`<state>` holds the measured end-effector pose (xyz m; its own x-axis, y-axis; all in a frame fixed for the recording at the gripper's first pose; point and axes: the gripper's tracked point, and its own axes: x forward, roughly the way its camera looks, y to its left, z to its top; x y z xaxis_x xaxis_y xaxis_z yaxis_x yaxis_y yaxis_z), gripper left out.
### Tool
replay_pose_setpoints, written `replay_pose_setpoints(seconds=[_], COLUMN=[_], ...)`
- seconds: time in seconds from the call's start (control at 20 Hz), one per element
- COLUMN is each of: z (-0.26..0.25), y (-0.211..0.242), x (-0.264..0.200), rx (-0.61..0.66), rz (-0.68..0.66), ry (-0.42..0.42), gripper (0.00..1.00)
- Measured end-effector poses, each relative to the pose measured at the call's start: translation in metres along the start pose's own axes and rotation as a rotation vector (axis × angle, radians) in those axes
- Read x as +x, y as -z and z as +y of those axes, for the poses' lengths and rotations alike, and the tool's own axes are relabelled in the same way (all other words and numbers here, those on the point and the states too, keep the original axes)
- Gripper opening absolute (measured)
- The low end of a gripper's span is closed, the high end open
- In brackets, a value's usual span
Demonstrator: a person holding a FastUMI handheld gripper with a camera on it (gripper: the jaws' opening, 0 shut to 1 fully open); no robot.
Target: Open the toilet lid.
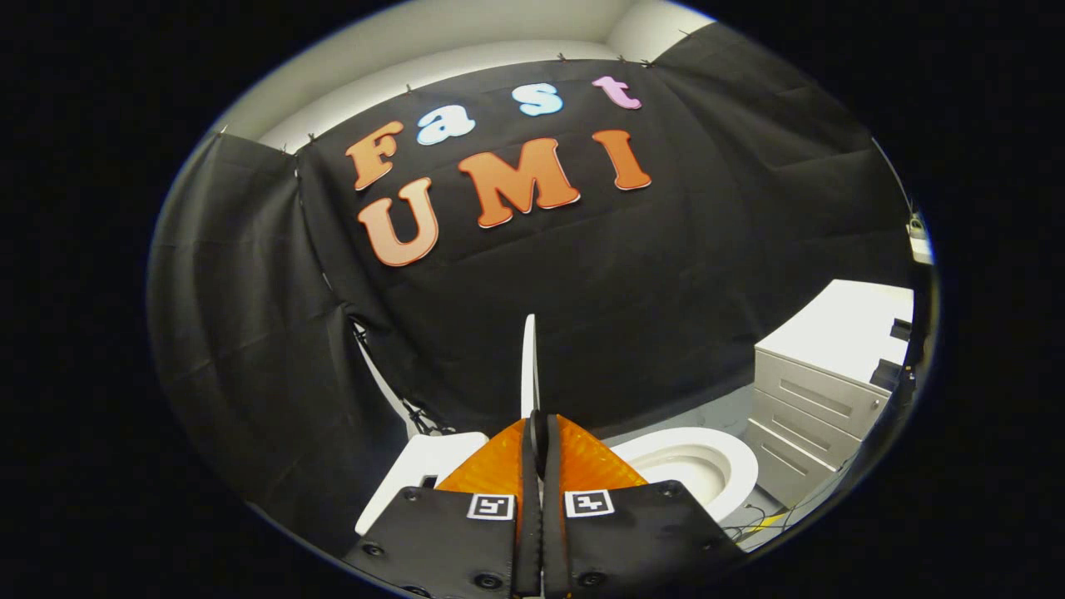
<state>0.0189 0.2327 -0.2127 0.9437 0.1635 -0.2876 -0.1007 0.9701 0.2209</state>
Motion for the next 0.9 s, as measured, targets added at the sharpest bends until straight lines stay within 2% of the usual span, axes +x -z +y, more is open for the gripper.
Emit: replay_pose_setpoints(seconds=[0.9], z=[0.115], y=[0.028], x=[-0.010], rx=[-0.181], rz=[0.002], ry=[-0.110], gripper=[0.09])
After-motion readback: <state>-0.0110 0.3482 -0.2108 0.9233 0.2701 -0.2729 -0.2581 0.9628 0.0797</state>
